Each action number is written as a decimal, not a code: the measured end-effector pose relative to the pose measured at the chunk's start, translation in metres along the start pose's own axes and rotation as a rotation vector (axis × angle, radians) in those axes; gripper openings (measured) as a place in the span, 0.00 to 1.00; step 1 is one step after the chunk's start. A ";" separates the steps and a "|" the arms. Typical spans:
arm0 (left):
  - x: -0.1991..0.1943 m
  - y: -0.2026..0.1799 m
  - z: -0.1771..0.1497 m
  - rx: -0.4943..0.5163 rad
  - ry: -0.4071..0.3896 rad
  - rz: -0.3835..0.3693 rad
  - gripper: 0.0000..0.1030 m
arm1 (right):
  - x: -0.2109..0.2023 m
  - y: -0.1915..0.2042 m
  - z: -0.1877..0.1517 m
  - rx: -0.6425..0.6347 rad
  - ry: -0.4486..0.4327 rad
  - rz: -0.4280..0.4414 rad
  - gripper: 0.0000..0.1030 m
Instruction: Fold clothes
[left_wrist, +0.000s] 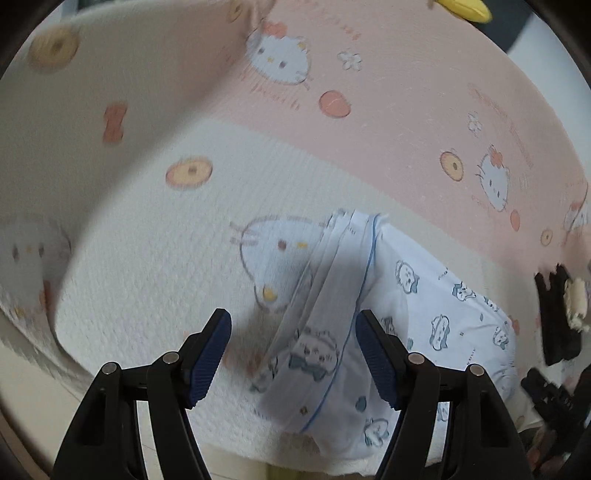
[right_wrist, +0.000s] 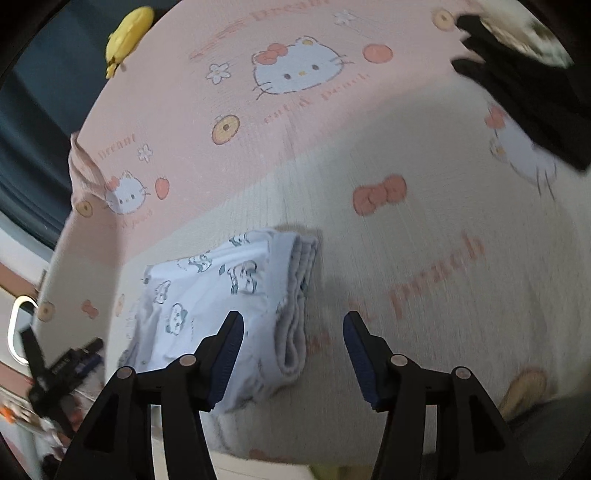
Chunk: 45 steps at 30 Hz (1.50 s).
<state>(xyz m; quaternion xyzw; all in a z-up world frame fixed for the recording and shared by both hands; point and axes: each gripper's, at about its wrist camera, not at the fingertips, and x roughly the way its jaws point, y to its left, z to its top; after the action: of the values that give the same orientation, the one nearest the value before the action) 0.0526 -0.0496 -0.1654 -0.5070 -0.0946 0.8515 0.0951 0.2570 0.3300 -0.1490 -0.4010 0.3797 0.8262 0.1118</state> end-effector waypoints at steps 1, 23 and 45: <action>0.000 0.004 -0.004 -0.025 0.009 -0.011 0.66 | -0.001 -0.005 -0.004 0.034 0.004 0.021 0.54; 0.012 0.026 -0.064 -0.257 0.120 -0.225 0.66 | 0.046 -0.005 -0.044 0.310 0.158 0.236 0.54; 0.028 -0.006 -0.062 -0.212 -0.016 -0.126 0.28 | 0.070 0.011 -0.024 0.187 0.059 0.130 0.26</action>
<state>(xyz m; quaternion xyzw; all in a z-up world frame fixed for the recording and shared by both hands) 0.0943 -0.0326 -0.2168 -0.5005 -0.2167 0.8330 0.0935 0.2205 0.2969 -0.2049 -0.3873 0.4834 0.7806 0.0837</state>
